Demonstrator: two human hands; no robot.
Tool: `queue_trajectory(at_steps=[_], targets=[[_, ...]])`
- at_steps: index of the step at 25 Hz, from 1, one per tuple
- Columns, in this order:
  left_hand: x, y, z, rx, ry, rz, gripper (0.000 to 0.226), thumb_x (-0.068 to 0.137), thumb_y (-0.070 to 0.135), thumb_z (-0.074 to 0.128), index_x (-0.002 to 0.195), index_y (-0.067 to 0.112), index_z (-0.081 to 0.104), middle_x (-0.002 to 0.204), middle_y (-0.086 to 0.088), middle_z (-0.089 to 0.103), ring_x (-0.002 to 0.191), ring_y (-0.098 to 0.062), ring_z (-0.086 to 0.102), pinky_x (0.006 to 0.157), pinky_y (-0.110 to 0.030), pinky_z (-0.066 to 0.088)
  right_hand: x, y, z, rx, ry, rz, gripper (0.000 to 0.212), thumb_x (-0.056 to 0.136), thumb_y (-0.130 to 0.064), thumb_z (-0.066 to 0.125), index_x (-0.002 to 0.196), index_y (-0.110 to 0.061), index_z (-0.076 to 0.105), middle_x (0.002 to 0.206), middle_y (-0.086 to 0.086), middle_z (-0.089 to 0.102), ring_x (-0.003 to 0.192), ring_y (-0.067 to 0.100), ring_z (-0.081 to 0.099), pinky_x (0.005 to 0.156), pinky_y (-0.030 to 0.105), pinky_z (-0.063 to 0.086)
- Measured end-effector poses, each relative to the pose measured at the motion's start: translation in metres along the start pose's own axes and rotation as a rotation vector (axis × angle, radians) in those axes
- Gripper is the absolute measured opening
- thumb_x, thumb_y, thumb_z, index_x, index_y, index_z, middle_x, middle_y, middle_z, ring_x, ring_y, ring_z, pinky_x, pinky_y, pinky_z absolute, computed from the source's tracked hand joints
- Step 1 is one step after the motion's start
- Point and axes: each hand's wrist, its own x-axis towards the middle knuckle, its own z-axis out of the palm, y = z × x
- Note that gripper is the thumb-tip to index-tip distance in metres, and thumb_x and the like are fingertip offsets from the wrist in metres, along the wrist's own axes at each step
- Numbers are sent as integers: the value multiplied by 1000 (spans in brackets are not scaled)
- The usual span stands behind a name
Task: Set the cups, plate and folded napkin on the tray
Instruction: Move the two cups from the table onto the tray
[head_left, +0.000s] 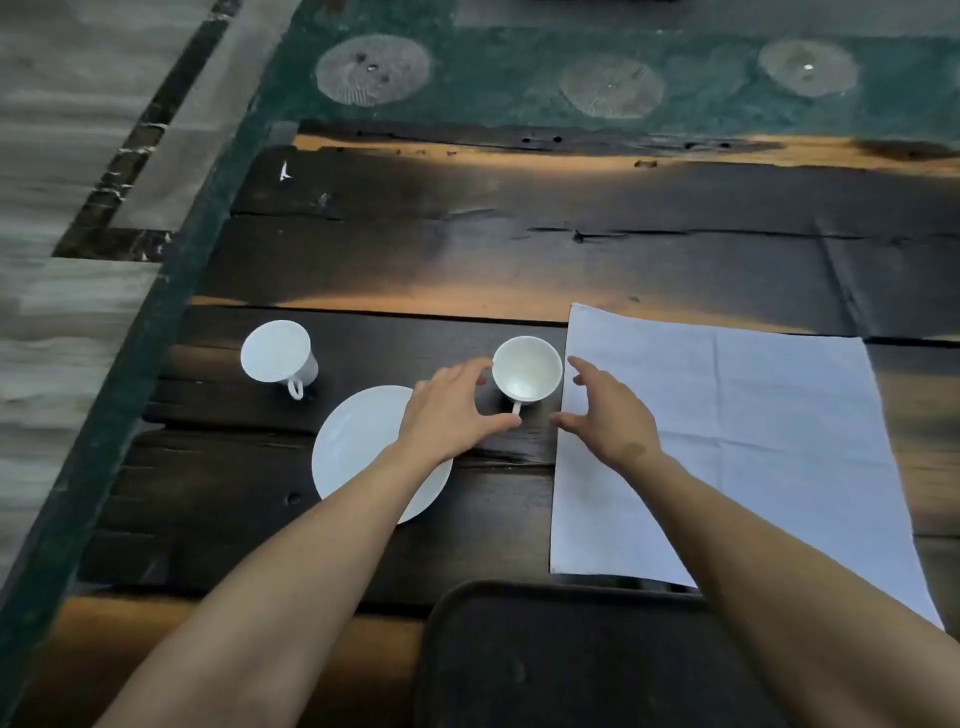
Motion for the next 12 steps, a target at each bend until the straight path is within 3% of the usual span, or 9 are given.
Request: queue_trajectory(at_steps=[6,12], targets=[[19,0,12,-106,20,-48,80,63,63,76,132,40,41,126,15,60,119,-14,51,93,-38,37,28,3,12,149,-79,-27,80,72,-36,82,136,-42,34,134,-12,57,113,21,59,79,36,48],[23,6,15,-195,46,-75,76,61,61,73,129,38,46,124,14,63,114,-14,54,85,-29,33,34,2,21,227,-37,-45,76,70,-45,81,132,-37,39,127,-7,62,104,22,63,76,34,48]])
